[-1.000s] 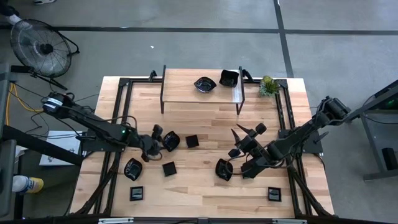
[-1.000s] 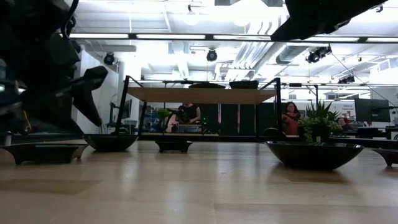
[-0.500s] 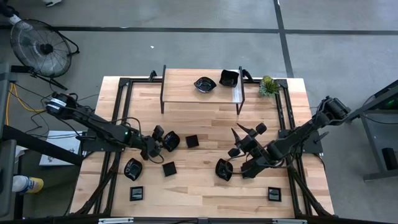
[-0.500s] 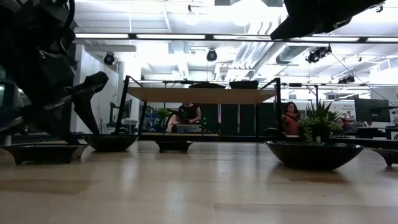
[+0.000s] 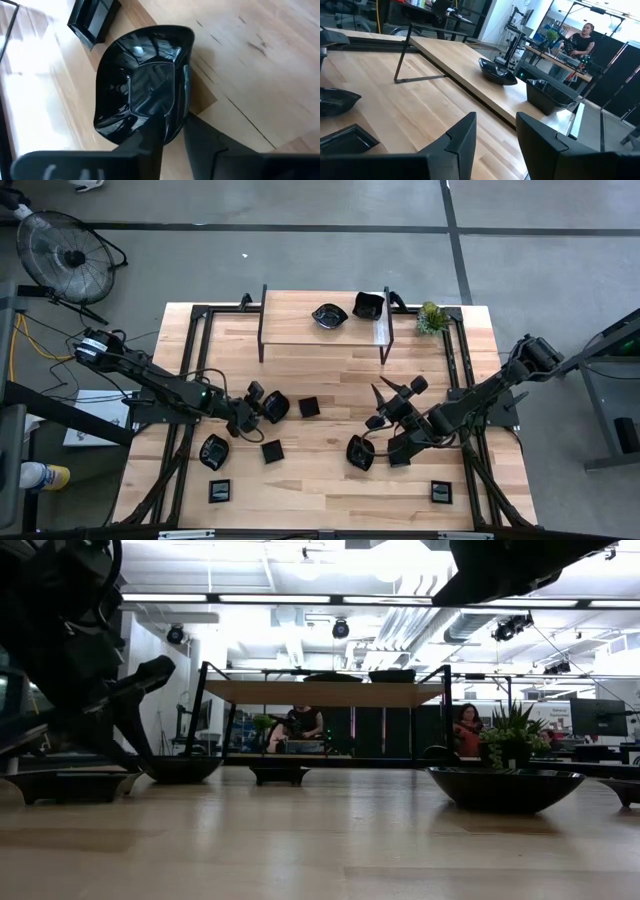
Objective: Pick & Place Mini shaped plates
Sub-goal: Stack the leaf-shaped plate on top of the other leaf-shaped plates on the shelf
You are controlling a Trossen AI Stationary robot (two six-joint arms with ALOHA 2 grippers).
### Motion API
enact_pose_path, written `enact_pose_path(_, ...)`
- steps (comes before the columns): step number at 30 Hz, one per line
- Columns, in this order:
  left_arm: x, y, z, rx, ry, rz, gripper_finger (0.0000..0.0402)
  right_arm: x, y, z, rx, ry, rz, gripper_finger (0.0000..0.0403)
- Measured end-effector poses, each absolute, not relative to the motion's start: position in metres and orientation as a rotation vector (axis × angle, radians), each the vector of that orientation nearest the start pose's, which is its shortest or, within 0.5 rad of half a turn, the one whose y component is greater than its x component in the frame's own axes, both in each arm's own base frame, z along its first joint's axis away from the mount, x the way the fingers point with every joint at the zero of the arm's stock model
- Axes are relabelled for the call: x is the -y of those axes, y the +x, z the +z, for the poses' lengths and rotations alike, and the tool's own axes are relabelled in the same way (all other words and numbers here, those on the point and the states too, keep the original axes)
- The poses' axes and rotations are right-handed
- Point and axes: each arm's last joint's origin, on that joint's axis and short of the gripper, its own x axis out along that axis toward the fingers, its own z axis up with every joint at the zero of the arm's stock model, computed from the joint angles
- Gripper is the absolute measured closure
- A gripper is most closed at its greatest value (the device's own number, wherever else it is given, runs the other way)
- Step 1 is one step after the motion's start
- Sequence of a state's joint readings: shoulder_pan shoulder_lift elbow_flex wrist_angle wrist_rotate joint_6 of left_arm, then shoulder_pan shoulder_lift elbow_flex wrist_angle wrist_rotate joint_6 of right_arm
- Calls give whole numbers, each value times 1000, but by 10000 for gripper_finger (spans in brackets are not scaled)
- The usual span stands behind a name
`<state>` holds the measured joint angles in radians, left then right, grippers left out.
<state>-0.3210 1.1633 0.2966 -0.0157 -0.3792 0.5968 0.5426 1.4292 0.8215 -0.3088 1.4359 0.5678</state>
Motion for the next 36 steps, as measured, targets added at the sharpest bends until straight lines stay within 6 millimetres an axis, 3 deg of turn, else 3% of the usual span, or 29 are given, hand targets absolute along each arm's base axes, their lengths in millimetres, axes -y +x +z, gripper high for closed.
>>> enact_pose_path(12, 47, 176, 127, -800, 852, -189, 398, -111, 239, 217, -282, -254, -889, 269)
enact_pose_path(22, 51, 187, 139, -636, 803, -137, 400, -111, 239, 216, -282, -254, -889, 269)
enact_pose_path(36, 56, 205, 175, -272, 648, 3, 401, -111, 239, 216, -282, -254, -889, 269)
